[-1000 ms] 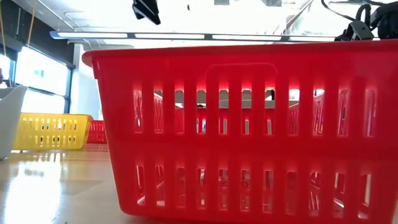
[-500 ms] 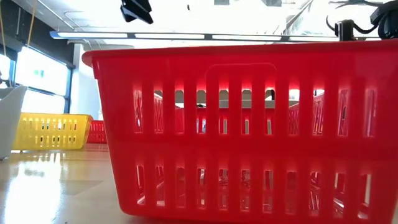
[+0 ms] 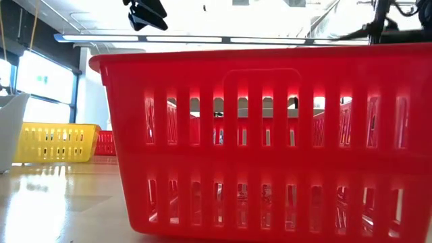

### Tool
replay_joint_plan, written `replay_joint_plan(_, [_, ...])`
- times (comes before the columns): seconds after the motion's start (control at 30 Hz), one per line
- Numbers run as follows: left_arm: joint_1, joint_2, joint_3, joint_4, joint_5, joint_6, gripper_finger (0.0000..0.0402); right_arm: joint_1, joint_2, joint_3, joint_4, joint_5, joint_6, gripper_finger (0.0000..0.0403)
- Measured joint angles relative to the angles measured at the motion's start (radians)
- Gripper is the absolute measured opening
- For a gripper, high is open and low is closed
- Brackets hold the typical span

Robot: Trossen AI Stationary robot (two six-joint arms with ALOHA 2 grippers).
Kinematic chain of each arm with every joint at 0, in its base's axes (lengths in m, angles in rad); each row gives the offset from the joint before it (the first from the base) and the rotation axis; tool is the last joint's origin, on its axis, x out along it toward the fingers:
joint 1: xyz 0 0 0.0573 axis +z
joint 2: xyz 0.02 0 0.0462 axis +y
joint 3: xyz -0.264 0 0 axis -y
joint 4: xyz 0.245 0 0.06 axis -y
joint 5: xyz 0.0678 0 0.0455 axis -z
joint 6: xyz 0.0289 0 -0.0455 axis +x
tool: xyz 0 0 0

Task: Stack baskets on shelf by color
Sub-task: Put the top yellow bin on the shelf

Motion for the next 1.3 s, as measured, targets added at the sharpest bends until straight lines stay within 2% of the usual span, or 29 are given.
replay_joint_plan(0.13, [0.0, 0.0, 0.0, 0.008, 0.0, 0.044, 0.0166, 0.0, 0.041, 0.132, -0.129, 0.027, -0.084, 0.0126])
replay_joint_plan(0.37, [0.001, 0.0, 0.0, 0.008, -0.011, 0.119, 0.0166, 0.0, 0.184, 0.371, -0.567, 0.04, -0.177, 0.0126])
replay_joint_plan(0.5, [0.013, 0.0, 0.0, 0.007, -0.037, 0.142, 0.0166, 0.0, 0.273, 0.471, -0.737, 0.012, -0.179, 0.0126])
replay_joint_plan(0.83, [0.043, 0.0, 0.0, 0.006, -0.046, 0.146, 0.0166, 0.0, 0.501, 0.625, -0.875, -0.019, -0.264, 0.0126])
replay_joint_plan(1.0, [0.044, 0.0, 0.0, 0.005, -0.046, 0.176, 0.0166, 0.0, 0.626, 0.654, -0.983, -0.027, -0.264, 0.0126])
replay_joint_plan(1.3, [0.044, 0.0, 0.0, 0.005, -0.046, 0.213, 0.0166, 0.0, 0.824, 0.681, -1.057, -0.068, -0.264, 0.0126])
